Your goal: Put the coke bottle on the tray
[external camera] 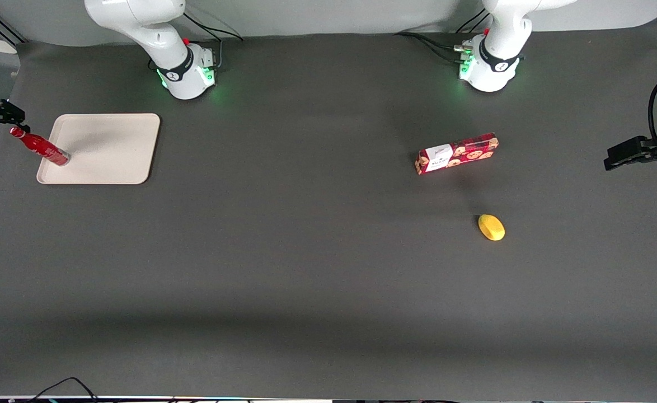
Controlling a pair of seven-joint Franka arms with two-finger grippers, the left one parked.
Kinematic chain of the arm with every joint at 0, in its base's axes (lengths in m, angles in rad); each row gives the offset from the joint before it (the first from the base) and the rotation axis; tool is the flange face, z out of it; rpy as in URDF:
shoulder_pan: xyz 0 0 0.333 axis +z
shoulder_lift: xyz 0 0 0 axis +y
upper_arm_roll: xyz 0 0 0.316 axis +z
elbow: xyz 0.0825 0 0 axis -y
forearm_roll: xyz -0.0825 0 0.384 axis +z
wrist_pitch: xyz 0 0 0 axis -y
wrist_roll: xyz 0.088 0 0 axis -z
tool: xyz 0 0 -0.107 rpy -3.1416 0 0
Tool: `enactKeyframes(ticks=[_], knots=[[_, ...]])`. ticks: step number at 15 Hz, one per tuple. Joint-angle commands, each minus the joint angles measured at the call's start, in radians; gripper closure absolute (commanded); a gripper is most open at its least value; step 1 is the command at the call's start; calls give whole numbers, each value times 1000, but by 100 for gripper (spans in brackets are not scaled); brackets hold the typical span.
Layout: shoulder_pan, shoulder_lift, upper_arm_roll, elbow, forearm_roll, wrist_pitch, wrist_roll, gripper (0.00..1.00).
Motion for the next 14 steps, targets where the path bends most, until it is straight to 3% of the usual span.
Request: enactKeyframes(ticks=[1,4,8,12,14], knots=[[-1,-21,161,198,13,-272,111,0],[-1,-51,325,319,5,-501,317,0],[1,-127,596,407,2,-690,680,0],[5,-176,837,407,20,-756,1019,0],[10,-151,862,408,69,-726,1081,0]])
